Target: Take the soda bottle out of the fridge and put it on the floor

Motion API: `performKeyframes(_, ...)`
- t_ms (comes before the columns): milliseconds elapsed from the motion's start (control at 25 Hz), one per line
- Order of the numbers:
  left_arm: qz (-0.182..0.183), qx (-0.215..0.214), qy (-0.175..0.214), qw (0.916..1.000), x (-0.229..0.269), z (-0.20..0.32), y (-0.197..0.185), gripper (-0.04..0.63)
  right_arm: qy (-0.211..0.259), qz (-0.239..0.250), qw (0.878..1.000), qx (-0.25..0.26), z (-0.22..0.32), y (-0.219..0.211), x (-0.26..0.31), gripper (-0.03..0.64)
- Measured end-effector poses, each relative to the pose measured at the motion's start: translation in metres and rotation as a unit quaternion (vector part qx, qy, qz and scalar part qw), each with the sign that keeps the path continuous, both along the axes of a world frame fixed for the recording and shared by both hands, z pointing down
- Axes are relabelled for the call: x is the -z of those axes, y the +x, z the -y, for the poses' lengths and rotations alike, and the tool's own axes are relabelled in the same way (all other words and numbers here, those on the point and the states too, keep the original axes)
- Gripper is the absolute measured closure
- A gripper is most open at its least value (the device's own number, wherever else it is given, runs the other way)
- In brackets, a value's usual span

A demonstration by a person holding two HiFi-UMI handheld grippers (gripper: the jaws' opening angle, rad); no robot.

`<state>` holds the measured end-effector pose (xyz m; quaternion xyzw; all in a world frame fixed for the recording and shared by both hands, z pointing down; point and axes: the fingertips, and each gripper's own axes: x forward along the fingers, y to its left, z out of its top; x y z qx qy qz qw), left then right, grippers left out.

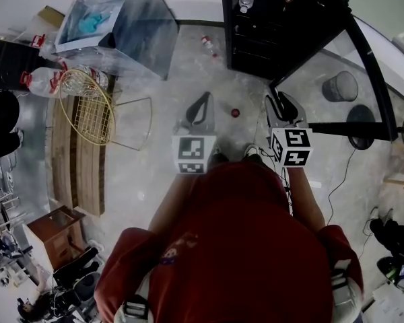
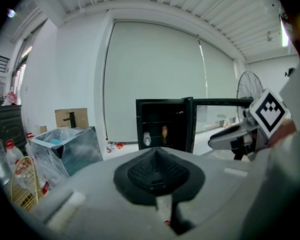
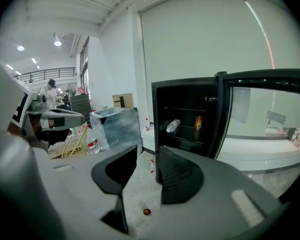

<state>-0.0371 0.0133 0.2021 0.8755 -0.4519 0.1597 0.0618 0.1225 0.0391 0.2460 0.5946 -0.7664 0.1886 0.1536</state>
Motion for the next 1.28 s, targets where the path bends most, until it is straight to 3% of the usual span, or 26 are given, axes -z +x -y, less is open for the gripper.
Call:
performKeyframes(480,-0.003,-0.007,-0.002,1.0000,0.001,-0.005,0.005,0.595,0.018,-0.021,0.999,0.028,-0.005,-0.009,0.008,0.612)
performKeyframes(720,-0.006,-0.020,-0.003,0.9998,0.001,-0.009,0.008,0.595,0.028,-0.030,0.998,0.050,-0.009,-0.017,0.012,0.615)
performKeyframes(1280,-0.007,-0.022,-0.004,0.9997,0.002,-0.009,0.009,0.595,0.042,-0.034,0.998,0.037,-0.008,-0.011,0.019,0.615)
